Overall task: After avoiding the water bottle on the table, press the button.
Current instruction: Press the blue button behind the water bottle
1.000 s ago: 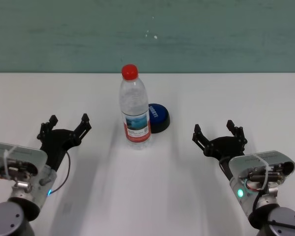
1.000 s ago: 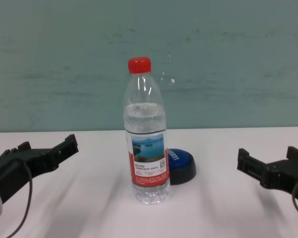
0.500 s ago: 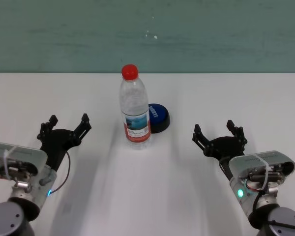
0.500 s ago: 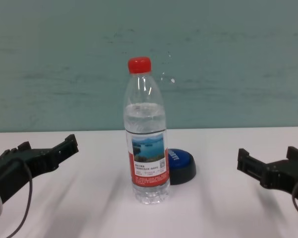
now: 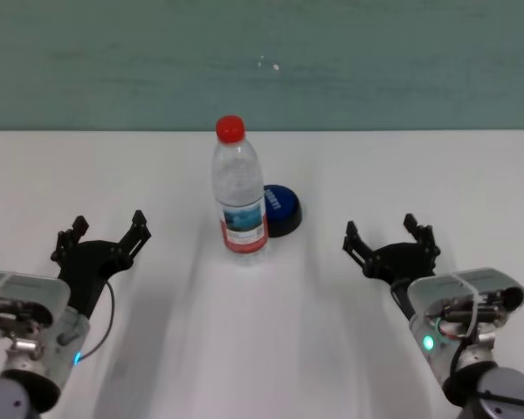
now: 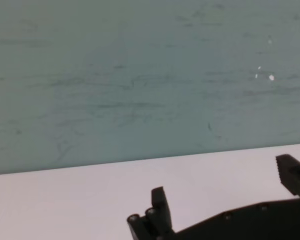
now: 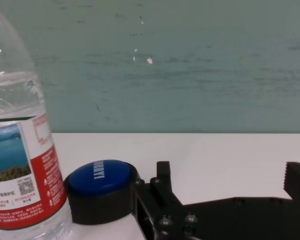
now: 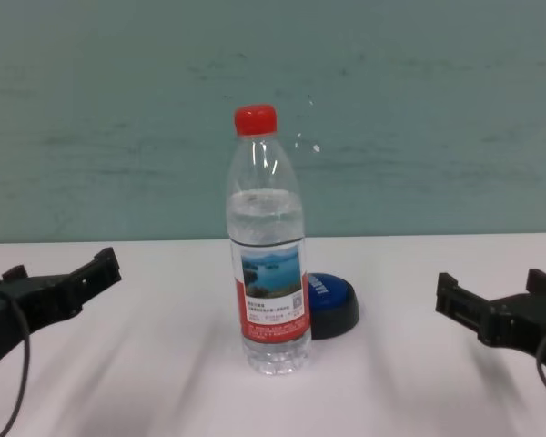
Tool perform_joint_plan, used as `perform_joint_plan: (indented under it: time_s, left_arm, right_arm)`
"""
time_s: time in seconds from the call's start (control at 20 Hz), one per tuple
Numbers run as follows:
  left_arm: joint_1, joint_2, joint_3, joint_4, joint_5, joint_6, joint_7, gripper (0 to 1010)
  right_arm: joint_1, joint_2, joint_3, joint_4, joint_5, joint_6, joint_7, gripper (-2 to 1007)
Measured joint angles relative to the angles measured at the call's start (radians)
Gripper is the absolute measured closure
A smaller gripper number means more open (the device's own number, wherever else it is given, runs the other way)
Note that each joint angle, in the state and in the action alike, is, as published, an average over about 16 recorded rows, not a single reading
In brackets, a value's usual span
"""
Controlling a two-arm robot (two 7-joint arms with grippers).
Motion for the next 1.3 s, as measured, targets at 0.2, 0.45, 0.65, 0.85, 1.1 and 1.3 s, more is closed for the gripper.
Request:
perform_joint_plan:
  time_s: [0.2,0.45,0.65,0.85,1.1,1.3]
  left_arm:
    - [0.053,-0.009,-0.015,-0.072,0.011,0.030,0.005,10]
    - [0.114,-0.018,-0.023,-0.148,0.029,0.057,0.002,10]
    - [0.155,-0.023,-0.022,-0.192,0.044,0.071,-0.008,10]
    - [0.187,-0.022,-0.013,-0.221,0.062,0.083,-0.028,10]
    - [0.215,-0.004,0.001,-0.243,0.084,0.087,-0.069,10]
    - [0.229,0.019,0.011,-0.253,0.102,0.082,-0.103,10]
  right_arm:
    - [0.000,0.000,0.000,0.000,0.000,0.000,0.000,1]
    - [0.000,0.000,0.000,0.000,0.000,0.000,0.000,1]
    - [0.000,0.000,0.000,0.000,0.000,0.000,0.000,1]
    - [0.000,0.000,0.000,0.000,0.000,0.000,0.000,1]
    - [0.000,0.000,0.000,0.000,0.000,0.000,0.000,1]
    - [0.000,0.000,0.000,0.000,0.000,0.000,0.000,1]
